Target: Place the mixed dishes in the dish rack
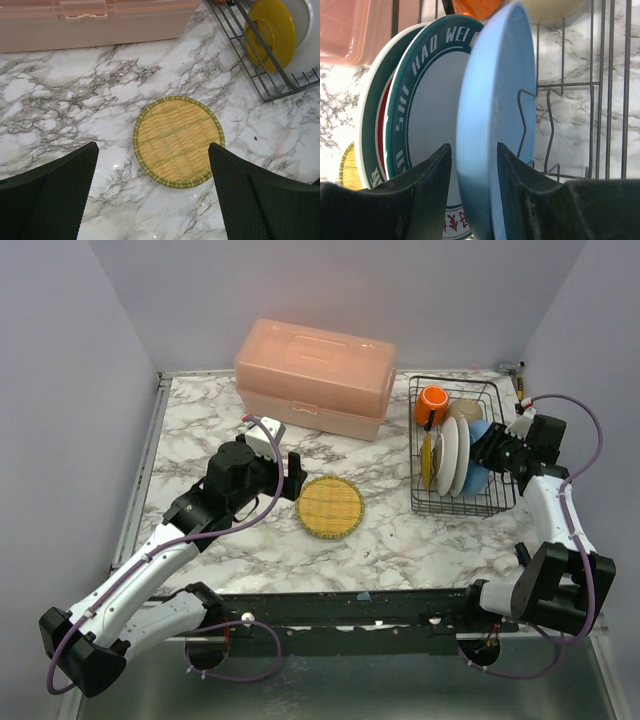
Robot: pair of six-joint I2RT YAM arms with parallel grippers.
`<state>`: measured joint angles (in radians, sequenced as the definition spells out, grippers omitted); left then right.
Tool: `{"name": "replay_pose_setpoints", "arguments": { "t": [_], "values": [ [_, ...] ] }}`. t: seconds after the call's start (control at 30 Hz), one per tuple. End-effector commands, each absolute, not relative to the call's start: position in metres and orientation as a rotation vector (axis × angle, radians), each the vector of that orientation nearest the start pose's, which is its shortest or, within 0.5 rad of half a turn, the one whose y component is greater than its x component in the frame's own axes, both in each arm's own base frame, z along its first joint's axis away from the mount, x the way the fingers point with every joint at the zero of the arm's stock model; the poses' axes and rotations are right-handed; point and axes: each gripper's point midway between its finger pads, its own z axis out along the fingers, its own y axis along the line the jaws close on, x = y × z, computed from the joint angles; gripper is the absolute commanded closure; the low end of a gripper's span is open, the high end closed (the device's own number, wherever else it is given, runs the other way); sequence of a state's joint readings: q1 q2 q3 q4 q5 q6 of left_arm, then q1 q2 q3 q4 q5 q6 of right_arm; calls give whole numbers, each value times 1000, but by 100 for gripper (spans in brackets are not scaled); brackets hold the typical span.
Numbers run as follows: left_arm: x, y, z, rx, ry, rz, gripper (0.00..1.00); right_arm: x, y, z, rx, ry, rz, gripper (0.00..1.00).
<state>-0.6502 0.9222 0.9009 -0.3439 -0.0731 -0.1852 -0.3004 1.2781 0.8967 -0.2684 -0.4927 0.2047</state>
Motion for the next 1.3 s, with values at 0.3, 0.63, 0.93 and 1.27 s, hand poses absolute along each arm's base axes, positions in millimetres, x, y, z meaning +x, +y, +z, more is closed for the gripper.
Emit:
{"name": "replay_pose_setpoints", "arguments": {
  "t": [0.3,0.63,0.93,1.27],
  "values": [
    [263,-192,251,406,1929,-462,9,358,-9,208,297,2106,451,28],
    [262,-192,249,414,1936,-454,9,357,-3,229,345,2065,501,29],
    [262,-193,247,422,1945,-444,9,353,-13,255,377,1999,428,29],
    [264,-193,244,420,1955,-433,9,348,-14,268,348,2010,377,27]
  ]
}}
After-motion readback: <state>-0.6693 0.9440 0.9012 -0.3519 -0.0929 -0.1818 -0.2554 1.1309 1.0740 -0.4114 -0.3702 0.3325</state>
